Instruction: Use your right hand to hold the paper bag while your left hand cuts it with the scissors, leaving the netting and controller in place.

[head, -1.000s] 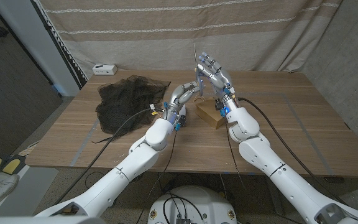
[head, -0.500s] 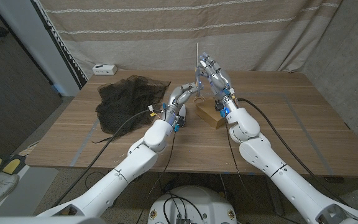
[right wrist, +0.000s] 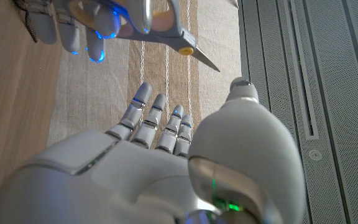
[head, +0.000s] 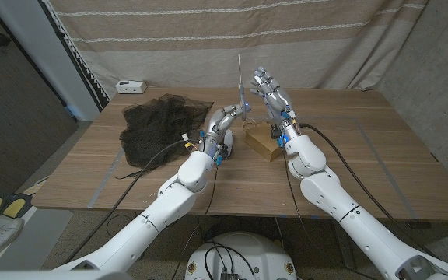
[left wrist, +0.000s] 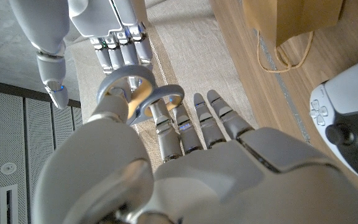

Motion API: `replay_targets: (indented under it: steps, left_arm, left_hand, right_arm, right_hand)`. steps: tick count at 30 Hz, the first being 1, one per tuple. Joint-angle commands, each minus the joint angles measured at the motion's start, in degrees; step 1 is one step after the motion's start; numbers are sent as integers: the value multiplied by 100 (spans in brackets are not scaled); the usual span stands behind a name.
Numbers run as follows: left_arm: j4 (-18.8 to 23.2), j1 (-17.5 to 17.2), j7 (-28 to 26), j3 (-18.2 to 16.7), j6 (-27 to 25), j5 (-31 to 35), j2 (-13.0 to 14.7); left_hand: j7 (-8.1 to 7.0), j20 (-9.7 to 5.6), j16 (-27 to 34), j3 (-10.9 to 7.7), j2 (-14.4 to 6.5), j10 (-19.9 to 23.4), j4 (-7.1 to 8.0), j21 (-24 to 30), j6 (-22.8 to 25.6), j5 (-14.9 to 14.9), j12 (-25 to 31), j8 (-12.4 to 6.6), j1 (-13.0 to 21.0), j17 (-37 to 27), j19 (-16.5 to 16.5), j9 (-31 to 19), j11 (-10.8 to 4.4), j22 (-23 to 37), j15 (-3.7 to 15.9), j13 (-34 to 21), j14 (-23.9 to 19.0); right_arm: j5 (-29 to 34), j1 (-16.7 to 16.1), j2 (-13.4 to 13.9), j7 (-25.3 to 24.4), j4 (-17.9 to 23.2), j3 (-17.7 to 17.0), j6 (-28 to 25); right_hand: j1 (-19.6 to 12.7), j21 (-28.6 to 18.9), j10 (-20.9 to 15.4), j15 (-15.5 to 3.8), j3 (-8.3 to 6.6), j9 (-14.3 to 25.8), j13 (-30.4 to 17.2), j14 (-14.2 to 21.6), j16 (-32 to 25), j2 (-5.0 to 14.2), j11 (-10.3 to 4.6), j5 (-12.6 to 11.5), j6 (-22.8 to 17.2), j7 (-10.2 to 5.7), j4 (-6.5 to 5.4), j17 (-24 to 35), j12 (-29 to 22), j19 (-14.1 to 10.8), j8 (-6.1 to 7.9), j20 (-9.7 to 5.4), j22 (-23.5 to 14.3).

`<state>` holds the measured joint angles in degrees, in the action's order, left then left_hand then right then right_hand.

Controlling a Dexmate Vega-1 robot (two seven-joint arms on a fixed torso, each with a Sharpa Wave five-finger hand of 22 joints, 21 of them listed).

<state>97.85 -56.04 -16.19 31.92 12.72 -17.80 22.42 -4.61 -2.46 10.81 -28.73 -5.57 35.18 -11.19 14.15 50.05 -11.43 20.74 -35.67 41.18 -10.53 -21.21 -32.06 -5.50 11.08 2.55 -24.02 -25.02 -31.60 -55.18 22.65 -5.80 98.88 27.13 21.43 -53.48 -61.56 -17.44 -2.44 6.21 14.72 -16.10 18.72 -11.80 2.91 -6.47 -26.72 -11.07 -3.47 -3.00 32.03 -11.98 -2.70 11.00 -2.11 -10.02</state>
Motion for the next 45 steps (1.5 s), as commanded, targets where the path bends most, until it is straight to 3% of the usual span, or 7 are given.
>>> replay_targets:
  steps: [1,5,14,23,30,36,45]
  left_arm:
    - [175,-135,-76,-98,-89,-200,33]
    - [224,-169,-68,-120,-100,-305,25]
    - [228,-131,-65,-78,-72,-257,20]
    - [254,-146,-60,-55,-117,-344,-18]
    - [202,-153,-3,-56,-74,-474,-59]
    - [181,-123,159,-80,-189,-799,-75]
    - [90,17,392,-36,-221,-941,-33]
  left_hand:
    - [-210,-700,41,-945,-166,973,827,68,206,-6,50,-24,-207,-13,-131,111,-691,35,977,-45,-167]
    - [-336,-697,25,-982,-112,1067,777,88,256,-18,60,-5,-244,-12,-144,256,-685,49,982,-63,-239]
    - [-588,-693,159,-1102,-135,1480,779,135,318,-73,317,95,-373,-151,-165,610,-646,75,1039,-212,-809]
    - [-533,-587,330,-1164,-237,1533,666,112,340,-62,784,66,-342,-441,-65,611,-635,75,1074,-692,-1273]
    - [-446,-486,431,-1206,-289,1259,431,98,407,27,1839,-34,-269,-994,-38,546,-642,66,1083,-2020,-1626]
    - [-520,-415,842,-927,-144,996,160,75,517,18,2623,118,3,-1756,-10,892,-647,109,1099,-3088,-1932]
    - [-463,-275,1268,-622,-186,790,185,120,537,28,2980,82,315,-2580,-15,780,-648,203,1073,-3627,-1848]
  right_arm:
    - [84,124,190,29,-46,-50,-204]
    - [-88,201,377,218,32,-58,-512]
    - [-193,144,485,185,138,-117,-677]
    - [-299,92,559,186,222,-159,-772]
    - [-319,85,602,198,257,-162,-817]
    - [-314,99,629,211,271,-156,-845]
    - [-310,153,635,219,273,-139,-896]
  right_hand:
    - [148,79,139,-759,82,4,3,-74,-4,6,79,-68,113,36,-43,-39,14,96,0,-207,-22]
    - [498,268,638,-505,229,-15,40,-473,79,66,324,-129,531,120,-145,-197,53,330,-27,-26,-34]
    - [684,380,872,-387,299,-23,56,-673,102,108,340,-131,664,120,-204,-276,64,490,-9,84,-37]
    - [774,437,1021,-314,332,-29,66,-771,104,136,375,-130,742,128,-228,-322,72,554,-4,137,-39]
    - [828,470,1130,-284,350,-33,73,-823,99,159,379,-127,791,127,-241,-354,80,581,0,155,-41]
    - [852,488,1169,-273,359,-36,77,-833,90,169,386,-126,807,126,-243,-373,75,592,7,168,-42]
    - [877,513,1235,-254,369,-42,85,-846,75,187,398,-126,847,127,-236,-410,64,588,15,181,-42]
